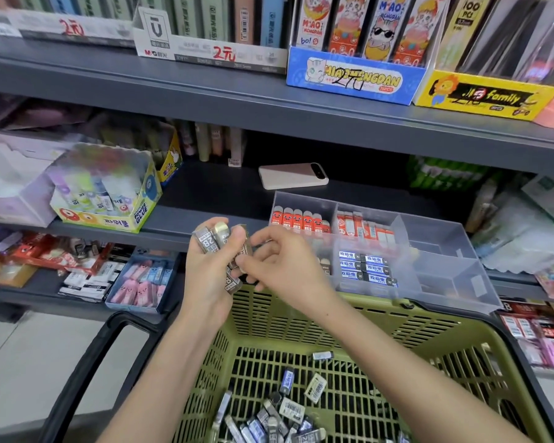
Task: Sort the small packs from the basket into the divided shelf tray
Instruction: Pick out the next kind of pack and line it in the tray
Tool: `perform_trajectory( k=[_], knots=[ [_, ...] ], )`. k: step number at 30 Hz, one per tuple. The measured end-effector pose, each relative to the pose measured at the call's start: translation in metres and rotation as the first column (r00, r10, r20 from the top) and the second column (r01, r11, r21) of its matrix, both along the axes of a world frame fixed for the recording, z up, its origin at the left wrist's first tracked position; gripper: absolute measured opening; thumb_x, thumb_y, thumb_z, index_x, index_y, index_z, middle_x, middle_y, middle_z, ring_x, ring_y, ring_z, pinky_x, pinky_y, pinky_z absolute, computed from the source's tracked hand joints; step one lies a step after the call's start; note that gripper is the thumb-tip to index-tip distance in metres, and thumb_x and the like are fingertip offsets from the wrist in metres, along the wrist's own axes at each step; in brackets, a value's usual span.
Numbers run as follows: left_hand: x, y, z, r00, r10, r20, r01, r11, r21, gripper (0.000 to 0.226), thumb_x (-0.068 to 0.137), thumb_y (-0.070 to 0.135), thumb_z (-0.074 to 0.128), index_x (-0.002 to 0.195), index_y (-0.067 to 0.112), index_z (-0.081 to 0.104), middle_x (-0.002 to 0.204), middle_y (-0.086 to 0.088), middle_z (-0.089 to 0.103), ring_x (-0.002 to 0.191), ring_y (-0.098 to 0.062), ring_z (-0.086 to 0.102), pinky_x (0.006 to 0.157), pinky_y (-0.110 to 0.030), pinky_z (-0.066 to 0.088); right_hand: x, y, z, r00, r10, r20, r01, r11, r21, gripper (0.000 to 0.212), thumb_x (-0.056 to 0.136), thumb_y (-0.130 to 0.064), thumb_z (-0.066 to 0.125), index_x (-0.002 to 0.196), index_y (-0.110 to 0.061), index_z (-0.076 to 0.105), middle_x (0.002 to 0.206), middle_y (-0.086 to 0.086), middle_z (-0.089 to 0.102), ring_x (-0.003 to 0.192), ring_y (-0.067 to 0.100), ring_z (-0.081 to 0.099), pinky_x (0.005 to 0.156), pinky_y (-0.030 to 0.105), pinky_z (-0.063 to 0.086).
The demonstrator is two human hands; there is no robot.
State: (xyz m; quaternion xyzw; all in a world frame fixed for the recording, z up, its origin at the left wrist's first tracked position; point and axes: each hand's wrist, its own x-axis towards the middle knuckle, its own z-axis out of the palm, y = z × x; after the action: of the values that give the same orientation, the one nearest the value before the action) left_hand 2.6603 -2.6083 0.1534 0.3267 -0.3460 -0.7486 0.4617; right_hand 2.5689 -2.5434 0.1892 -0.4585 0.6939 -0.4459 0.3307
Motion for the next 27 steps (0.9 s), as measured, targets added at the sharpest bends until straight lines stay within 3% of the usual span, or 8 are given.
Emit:
perform_trajectory(
  k=[3, 7, 10, 12, 14, 17, 22, 27],
  knots=[
    [0.000, 0.002, -0.002, 0.999, -0.030, -0.020, 0.030, 1.000, -0.010, 0.041, 0.062, 0.021, 0.075, 0.098, 0.021, 0.055, 0.069, 0.006, 0.063, 0.055, -0.008, 0.055, 0.041, -0.018, 0.040, 0.001, 0.004, -0.003, 0.997, -0.073, -0.001, 0.073, 0.997, -0.017, 0.014, 0.083, -0.017, 0.064, 0.080, -0.029, 0.057, 0.060, -0.010, 0.065, 0.059, 0.008, 0.063, 0.064, 0.041, 0.057],
    [0.000, 0.003, -0.005, 0.993, -0.121, -0.016, 0.119, 0.990, -0.070, 0.037, 0.066, 0.013, 0.074, 0.098, 0.018, 0.057, 0.071, 0.001, 0.064, 0.054, -0.012, 0.056, 0.038, -0.017, 0.036, -0.024, 0.010, 0.006, 0.931, -0.219, 0.291, 0.257, 0.961, -0.100, 0.006, 0.084, -0.012, 0.066, 0.090, -0.015, 0.066, 0.064, -0.008, 0.059, 0.054, 0.003, 0.052, 0.054, 0.019, 0.045],
    [-0.001, 0.004, -0.006, 0.985, -0.169, -0.044, 0.167, 0.985, -0.045, 0.027, 0.070, 0.014, 0.071, 0.095, 0.018, 0.061, 0.070, -0.004, 0.065, 0.054, -0.013, 0.057, 0.036, -0.017, 0.035, -0.049, 0.013, 0.015, 0.884, -0.241, 0.400, 0.322, 0.936, -0.146, 0.008, 0.084, -0.006, 0.067, 0.091, -0.006, 0.065, 0.068, 0.003, 0.062, 0.049, 0.004, 0.049, 0.049, 0.015, 0.043],
    [0.000, 0.002, -0.006, 0.981, -0.171, -0.096, 0.174, 0.984, 0.034, 0.018, 0.074, 0.020, 0.068, 0.091, 0.019, 0.064, 0.070, -0.005, 0.064, 0.054, -0.012, 0.056, 0.036, -0.017, 0.036, -0.066, 0.013, 0.016, 0.898, -0.285, 0.336, 0.344, 0.929, -0.132, 0.015, 0.081, -0.004, 0.069, 0.094, -0.004, 0.061, 0.065, 0.004, 0.060, 0.047, 0.007, 0.050, 0.049, 0.017, 0.043],
    [0.001, -0.001, -0.006, 0.972, -0.155, -0.174, 0.179, 0.976, 0.128, 0.019, 0.077, 0.025, 0.064, 0.093, 0.017, 0.062, 0.070, -0.005, 0.063, 0.054, -0.012, 0.055, 0.036, -0.017, 0.036, -0.082, 0.011, 0.016, 0.938, -0.313, 0.147, 0.323, 0.945, -0.049, 0.018, 0.079, -0.002, 0.071, 0.091, -0.004, 0.059, 0.063, 0.005, 0.059, 0.047, 0.012, 0.052, 0.048, 0.020, 0.044],
    [0.001, -0.006, -0.006, 0.955, -0.110, -0.275, 0.178, 0.955, 0.239, 0.022, 0.082, 0.027, 0.058, 0.098, 0.013, 0.055, 0.068, -0.004, 0.060, 0.052, -0.012, 0.053, 0.036, -0.017, 0.036, -0.088, 0.004, 0.012, 0.981, -0.170, -0.095, 0.183, 0.973, 0.143, 0.013, 0.076, -0.001, 0.073, 0.083, 0.000, 0.063, 0.060, 0.008, 0.063, 0.043, 0.013, 0.054, 0.053, 0.028, 0.049],
    [0.001, -0.006, -0.004, 0.948, -0.113, -0.299, 0.197, 0.943, 0.268, 0.020, 0.085, 0.030, 0.054, 0.097, 0.015, 0.052, 0.063, -0.001, 0.053, 0.050, -0.009, 0.045, 0.034, -0.016, 0.034, -0.072, -0.012, -0.004, 0.990, -0.092, -0.102, 0.115, 0.963, 0.242, 0.015, 0.081, 0.006, 0.066, 0.076, -0.008, 0.062, 0.064, 0.013, 0.065, 0.059, 0.025, 0.066, 0.073, 0.043, 0.059],
    [0.002, -0.006, -0.002, 0.946, -0.110, -0.306, 0.202, 0.937, 0.285, 0.019, 0.098, 0.027, 0.044, 0.098, 0.012, 0.054, 0.065, -0.004, 0.057, 0.051, -0.012, 0.051, 0.033, -0.017, 0.034, -0.060, -0.022, -0.015, 0.979, -0.089, -0.182, 0.137, 0.953, 0.271, 0.018, 0.079, 0.001, 0.068, 0.075, -0.012, 0.056, 0.068, 0.012, 0.067, 0.068, 0.029, 0.070, 0.078, 0.044, 0.057]
  ],
)
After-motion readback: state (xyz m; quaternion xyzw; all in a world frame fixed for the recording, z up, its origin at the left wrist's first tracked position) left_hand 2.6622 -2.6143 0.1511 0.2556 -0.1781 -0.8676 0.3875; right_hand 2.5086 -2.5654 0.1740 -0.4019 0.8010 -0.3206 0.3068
